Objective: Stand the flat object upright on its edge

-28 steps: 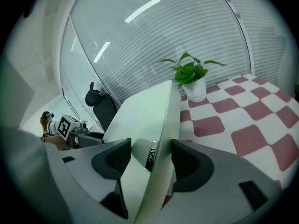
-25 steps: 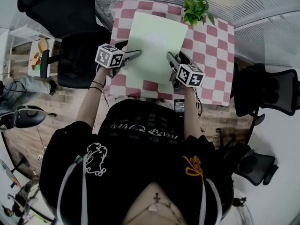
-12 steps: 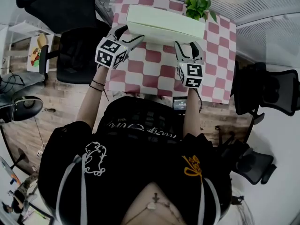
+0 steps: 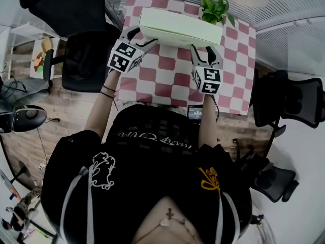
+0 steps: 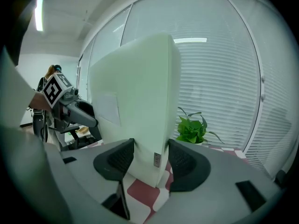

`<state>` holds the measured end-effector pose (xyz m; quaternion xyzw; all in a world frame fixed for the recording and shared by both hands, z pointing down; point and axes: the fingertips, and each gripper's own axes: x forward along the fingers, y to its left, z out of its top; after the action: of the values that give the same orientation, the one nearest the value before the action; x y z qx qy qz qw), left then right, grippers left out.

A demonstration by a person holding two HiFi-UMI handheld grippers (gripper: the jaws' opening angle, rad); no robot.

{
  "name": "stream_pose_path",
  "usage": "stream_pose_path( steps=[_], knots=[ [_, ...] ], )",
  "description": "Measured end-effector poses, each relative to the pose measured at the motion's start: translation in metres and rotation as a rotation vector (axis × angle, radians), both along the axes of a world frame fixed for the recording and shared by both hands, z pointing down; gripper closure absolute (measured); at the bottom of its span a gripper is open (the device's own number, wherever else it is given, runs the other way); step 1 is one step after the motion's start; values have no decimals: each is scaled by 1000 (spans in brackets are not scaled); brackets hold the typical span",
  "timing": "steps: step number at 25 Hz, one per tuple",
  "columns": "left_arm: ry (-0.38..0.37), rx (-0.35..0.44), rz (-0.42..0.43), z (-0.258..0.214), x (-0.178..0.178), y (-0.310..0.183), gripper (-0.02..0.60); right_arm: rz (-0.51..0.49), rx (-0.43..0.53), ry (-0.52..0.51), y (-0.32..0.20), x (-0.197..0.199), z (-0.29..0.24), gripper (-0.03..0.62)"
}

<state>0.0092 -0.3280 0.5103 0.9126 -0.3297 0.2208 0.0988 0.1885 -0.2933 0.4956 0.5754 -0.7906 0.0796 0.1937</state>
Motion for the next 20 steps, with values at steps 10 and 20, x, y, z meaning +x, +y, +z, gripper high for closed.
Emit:
stream_pose_path(
  steps=[10, 20],
  knots=[
    [10, -37, -16, 17, -3, -4, 252, 11, -3, -12, -5, -3, 5, 361],
    [45, -37, -9, 18, -1, -10, 252, 37, 7, -56, -12, -1, 7, 362]
  ],
)
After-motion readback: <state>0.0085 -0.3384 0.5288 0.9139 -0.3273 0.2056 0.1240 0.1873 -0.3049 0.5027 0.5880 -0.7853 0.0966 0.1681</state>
